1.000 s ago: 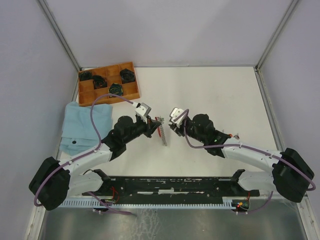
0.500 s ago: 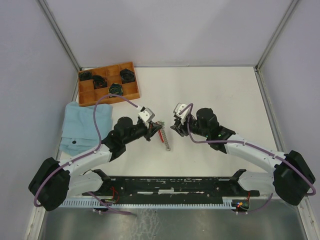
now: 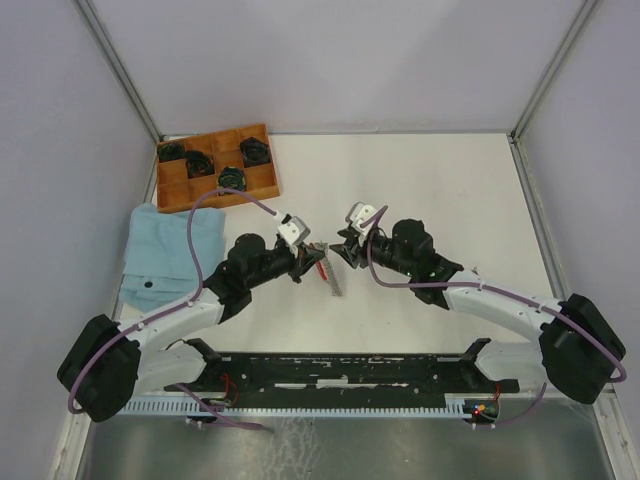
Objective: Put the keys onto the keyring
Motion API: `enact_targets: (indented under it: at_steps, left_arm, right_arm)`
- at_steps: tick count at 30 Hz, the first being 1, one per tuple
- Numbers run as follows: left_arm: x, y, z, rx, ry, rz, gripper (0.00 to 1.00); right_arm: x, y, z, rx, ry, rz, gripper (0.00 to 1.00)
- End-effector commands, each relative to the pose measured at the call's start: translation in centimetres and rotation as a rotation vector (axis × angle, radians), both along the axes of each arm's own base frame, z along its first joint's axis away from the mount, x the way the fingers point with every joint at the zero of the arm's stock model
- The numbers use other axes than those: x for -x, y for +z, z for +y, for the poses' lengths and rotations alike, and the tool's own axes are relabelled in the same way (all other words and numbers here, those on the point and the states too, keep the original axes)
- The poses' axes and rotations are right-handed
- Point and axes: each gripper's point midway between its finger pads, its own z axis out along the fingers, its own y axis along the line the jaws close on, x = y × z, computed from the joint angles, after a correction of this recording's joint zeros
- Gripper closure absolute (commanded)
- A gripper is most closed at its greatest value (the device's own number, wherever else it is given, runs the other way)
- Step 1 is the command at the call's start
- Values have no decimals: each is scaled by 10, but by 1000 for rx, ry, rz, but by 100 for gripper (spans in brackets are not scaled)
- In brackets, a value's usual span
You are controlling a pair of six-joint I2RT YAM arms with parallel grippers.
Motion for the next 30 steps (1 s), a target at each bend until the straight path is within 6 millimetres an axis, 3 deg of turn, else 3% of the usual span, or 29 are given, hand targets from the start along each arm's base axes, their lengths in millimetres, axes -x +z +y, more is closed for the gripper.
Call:
enact_targets:
  at_steps: [1, 12, 30]
  left_arm:
    - [-4, 25, -6, 70, -11, -64, 97]
    - [-4, 29, -7, 97, -5, -48, 97]
    - [0, 35, -13, 152, -24, -21, 97]
  right_arm:
    - [-4, 16, 13, -47, -1, -71, 52]
    - [-6, -4, 16, 12, -26, -73, 55]
    - [-15, -6, 26, -27, -38, -74, 67]
